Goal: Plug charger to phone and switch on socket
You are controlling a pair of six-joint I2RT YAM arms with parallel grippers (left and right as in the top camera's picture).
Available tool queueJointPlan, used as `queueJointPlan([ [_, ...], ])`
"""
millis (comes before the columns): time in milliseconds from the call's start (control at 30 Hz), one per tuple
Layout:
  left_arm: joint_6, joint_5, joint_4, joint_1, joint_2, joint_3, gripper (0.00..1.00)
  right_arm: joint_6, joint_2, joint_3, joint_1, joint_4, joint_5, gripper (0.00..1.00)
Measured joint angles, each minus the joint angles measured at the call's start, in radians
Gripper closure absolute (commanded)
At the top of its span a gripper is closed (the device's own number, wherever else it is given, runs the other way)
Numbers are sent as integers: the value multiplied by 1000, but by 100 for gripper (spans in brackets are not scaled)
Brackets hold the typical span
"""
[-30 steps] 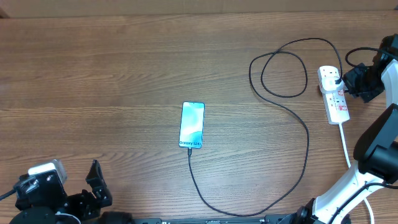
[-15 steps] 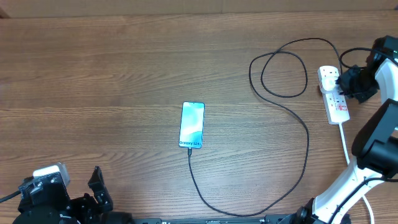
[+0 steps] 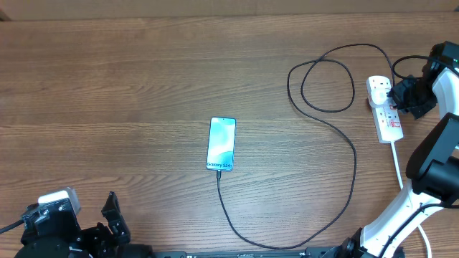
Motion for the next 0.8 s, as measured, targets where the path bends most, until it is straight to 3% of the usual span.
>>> queueJointPlan([
  [467,0,0,0,0,0,0,0,-33,54,22,-8,0,-31,96],
  [800,0,0,0,0,-11,0,0,-49,56,146,24,-203,-19,96],
])
